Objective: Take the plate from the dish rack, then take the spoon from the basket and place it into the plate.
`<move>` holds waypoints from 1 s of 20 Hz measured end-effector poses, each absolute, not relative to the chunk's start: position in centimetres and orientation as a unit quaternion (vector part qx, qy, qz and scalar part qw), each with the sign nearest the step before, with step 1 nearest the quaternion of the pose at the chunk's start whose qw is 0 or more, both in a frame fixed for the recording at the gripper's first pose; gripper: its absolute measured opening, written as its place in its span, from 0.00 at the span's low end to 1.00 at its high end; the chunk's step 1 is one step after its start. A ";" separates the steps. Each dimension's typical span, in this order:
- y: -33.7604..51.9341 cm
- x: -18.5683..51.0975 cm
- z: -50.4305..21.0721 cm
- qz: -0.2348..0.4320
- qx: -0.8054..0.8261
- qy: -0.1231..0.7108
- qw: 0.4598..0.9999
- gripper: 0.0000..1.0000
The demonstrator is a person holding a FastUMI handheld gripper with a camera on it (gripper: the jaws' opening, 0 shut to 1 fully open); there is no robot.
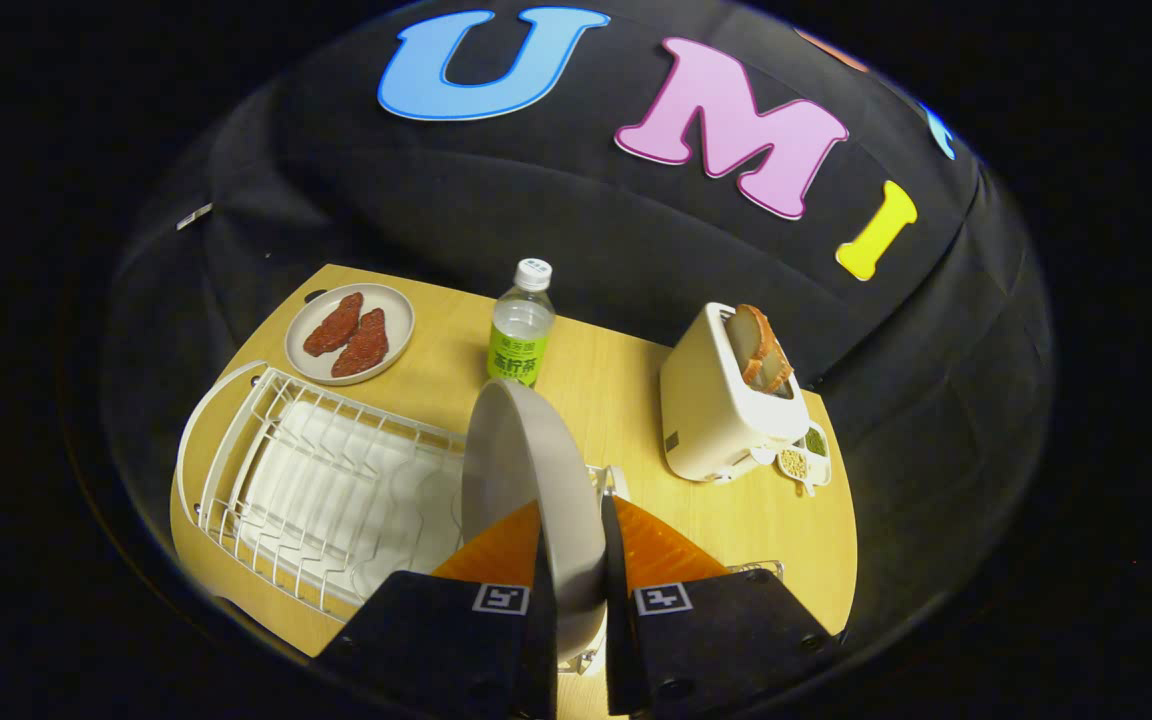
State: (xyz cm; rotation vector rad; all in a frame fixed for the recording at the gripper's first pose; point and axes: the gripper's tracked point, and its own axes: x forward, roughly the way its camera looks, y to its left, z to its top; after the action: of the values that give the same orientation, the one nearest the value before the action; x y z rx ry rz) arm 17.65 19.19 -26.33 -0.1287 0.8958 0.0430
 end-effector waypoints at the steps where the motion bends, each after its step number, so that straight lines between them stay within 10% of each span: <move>1: 19.0 17.6 -26.1 0.018 -0.047 0.432 0.900 0.23; 20: 9.4 -0.7 -24.9 0.135 0.211 0.462 0.851 0.23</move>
State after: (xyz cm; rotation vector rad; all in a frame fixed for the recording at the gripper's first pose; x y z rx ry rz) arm -0.75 9.42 -24.85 0.4444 0.9720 0.2844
